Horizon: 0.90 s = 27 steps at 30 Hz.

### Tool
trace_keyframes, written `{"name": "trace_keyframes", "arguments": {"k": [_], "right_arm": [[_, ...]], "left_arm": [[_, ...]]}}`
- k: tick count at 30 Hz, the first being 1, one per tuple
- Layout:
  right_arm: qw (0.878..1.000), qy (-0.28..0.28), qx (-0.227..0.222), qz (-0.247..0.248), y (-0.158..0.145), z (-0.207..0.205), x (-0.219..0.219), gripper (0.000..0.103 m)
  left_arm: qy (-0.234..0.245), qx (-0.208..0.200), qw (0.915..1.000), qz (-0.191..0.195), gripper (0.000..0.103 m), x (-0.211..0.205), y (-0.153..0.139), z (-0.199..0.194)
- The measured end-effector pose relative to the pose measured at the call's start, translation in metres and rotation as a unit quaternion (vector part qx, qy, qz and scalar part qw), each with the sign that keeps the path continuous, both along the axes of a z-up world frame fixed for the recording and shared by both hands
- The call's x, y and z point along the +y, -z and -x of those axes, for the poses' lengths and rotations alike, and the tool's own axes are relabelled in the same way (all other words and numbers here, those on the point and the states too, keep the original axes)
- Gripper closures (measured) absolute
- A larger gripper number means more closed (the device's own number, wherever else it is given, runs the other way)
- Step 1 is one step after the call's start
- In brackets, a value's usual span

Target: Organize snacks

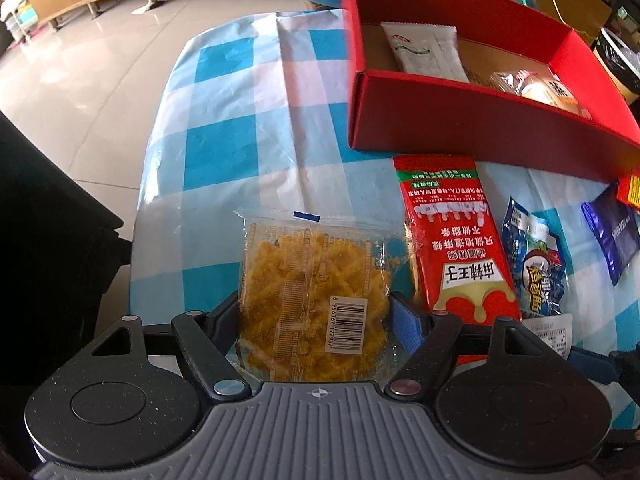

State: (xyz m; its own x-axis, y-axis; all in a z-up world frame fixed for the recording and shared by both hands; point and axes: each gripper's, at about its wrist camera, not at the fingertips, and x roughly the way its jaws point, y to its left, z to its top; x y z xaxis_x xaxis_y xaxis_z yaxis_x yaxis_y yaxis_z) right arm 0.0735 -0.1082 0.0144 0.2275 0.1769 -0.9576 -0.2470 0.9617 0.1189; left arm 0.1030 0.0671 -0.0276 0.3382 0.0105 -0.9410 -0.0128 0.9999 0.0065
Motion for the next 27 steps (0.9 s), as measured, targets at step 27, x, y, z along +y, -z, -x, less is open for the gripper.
{"name": "trace_keyframes", "arguments": {"k": [27], "right_arm": [[0.998, 0.018, -0.008, -0.059, -0.013, 0.011, -0.046, 0.061]], "left_arm": [[0.043, 0.017, 0.9988, 0.014, 0.023, -0.022, 0.001, 0.039]]}}
